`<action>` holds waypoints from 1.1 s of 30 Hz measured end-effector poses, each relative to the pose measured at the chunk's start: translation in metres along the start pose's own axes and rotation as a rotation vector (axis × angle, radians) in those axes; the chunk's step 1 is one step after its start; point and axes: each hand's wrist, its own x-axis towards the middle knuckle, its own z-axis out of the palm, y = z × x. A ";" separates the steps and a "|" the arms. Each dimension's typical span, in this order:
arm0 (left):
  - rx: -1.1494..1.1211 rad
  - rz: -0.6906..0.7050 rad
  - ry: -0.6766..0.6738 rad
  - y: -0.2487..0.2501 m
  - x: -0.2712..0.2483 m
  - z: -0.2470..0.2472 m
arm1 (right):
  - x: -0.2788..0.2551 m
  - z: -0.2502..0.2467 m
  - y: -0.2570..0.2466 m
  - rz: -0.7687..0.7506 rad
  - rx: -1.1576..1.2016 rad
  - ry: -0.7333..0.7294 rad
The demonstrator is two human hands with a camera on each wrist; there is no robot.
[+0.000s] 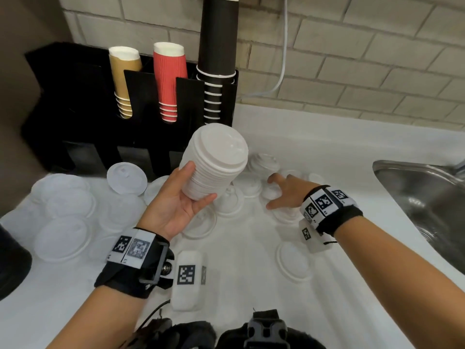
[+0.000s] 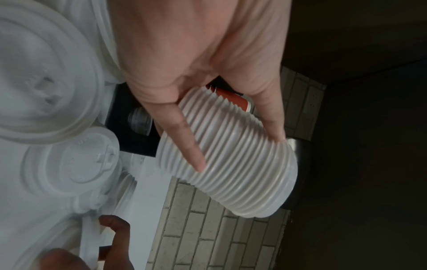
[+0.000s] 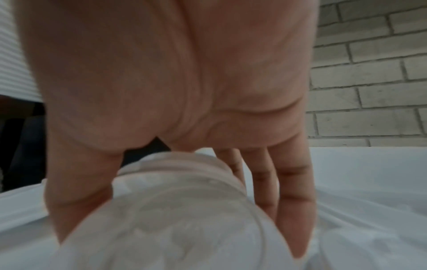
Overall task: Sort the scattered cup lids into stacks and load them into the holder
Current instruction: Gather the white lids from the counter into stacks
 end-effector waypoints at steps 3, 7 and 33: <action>0.002 0.006 0.010 0.004 0.002 -0.001 | -0.003 -0.008 0.001 -0.005 -0.008 0.000; -0.001 0.021 0.019 0.009 0.003 -0.002 | -0.020 -0.030 -0.002 -0.065 0.014 0.006; 0.002 0.013 0.024 0.014 0.002 -0.011 | -0.014 -0.006 0.001 -0.170 -0.017 -0.047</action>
